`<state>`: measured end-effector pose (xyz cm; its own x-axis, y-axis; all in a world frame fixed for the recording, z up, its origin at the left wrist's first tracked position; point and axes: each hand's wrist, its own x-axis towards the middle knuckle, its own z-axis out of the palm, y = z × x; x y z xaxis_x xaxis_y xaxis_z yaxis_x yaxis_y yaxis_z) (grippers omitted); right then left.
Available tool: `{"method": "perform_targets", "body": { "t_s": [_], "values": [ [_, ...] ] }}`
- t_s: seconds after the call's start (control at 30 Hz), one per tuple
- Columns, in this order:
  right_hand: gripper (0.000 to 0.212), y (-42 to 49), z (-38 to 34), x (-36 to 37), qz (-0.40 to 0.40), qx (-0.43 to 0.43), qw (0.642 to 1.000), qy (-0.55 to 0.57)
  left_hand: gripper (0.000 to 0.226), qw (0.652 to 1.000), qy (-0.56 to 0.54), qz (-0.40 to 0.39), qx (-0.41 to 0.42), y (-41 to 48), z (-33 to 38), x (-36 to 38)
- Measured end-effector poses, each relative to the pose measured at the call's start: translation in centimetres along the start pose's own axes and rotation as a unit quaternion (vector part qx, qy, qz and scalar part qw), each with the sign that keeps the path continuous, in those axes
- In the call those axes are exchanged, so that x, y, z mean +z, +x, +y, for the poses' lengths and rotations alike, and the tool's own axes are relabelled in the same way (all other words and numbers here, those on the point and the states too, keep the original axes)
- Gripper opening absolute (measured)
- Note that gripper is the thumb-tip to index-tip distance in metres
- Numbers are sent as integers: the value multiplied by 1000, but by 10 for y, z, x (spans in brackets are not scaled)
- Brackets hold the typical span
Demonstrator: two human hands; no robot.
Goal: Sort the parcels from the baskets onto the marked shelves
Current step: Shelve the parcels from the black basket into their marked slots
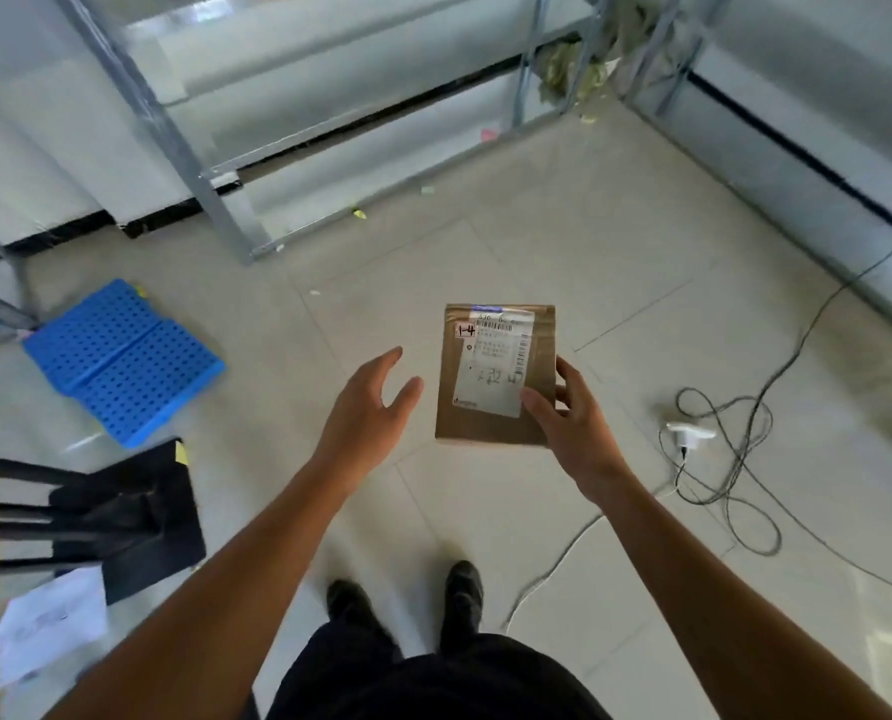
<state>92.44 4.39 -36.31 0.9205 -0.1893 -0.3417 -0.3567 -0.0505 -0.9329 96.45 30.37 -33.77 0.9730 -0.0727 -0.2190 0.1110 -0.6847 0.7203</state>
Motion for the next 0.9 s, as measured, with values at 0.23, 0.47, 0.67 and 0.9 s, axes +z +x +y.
{"method": "perform_targets", "body": {
  "t_s": [0.23,0.47,0.67,0.9],
  "values": [
    [58,52,-25,-65,60,-21,998,25,62,969,215,-2,125,92,65,19],
    [59,145,-73,-89,104,-56,993,-4,64,952,241,18,190,217,103,27],
    [70,237,-127,-96,139,-50,989,-14,63,951,243,4,191,329,134,18],
    [64,326,-196,-146,192,-90,976,-43,65,939,230,-14,257,444,230,33]
  ]
}}
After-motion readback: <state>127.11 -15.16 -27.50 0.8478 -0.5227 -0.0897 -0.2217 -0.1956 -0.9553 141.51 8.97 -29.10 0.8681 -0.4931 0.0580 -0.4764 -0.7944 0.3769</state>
